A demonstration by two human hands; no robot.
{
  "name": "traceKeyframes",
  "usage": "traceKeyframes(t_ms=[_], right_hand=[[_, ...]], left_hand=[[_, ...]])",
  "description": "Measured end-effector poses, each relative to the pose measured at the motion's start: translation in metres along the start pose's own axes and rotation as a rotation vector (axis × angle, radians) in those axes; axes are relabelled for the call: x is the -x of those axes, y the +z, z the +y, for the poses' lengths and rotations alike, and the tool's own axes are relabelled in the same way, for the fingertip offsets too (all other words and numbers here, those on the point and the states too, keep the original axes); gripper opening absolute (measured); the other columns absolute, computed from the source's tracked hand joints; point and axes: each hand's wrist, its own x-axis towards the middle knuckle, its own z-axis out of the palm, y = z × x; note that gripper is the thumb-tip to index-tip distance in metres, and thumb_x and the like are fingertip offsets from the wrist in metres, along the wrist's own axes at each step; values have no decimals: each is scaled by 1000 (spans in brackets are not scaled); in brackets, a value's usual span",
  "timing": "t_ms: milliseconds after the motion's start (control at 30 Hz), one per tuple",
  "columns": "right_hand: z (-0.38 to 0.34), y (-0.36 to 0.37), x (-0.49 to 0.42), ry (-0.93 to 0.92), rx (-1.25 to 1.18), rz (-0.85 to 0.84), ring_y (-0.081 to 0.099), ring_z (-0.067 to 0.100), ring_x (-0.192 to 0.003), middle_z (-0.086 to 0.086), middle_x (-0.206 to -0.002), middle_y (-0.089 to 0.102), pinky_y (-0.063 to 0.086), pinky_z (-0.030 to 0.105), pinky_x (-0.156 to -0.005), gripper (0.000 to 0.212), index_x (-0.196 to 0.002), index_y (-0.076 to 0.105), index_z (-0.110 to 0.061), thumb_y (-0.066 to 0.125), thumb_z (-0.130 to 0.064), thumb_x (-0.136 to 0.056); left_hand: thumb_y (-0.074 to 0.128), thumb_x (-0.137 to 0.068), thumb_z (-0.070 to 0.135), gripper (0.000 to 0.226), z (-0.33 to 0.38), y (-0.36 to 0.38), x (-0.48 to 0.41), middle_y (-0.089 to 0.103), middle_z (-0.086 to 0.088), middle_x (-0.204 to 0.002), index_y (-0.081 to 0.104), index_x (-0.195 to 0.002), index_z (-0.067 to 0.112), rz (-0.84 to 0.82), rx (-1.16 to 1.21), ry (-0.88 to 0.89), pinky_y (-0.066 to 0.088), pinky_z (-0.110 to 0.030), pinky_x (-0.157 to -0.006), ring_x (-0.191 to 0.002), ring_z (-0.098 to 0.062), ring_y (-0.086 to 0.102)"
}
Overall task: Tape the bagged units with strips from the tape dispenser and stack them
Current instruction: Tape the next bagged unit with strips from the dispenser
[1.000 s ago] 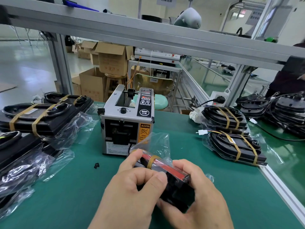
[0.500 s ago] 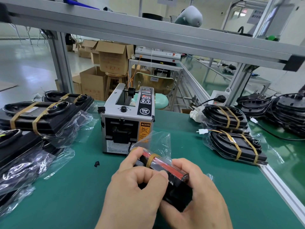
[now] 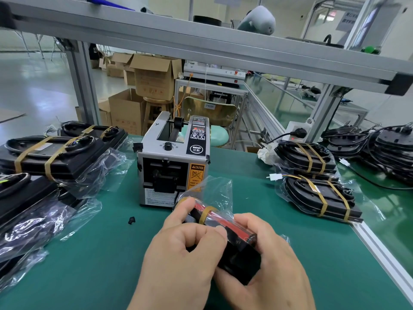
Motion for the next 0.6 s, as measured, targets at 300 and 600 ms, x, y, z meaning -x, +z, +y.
traceKeyframes(t_ms=[300,600], right_hand=[[-3,2,1,38,-12,25,34,-34,-88,-39,-114,44,57,41,-70,61,-111,47,-39,53,-58,-53],[-5,0,1,86,-12,-23,32,-36,-89,-52,-110,40,56,48,-78,66,-114,42,-43,51,-56,-51]], left_hand=[[62,-59,39,14,1,5,4,43,35,-131,71,-52,31,62,-53,23,27,-23,-98,-126,5,38],[63,-59,41,9,-2,6,4,41,38,-130,67,-53,37,82,-102,46,27,-22,-92,-128,3,38]])
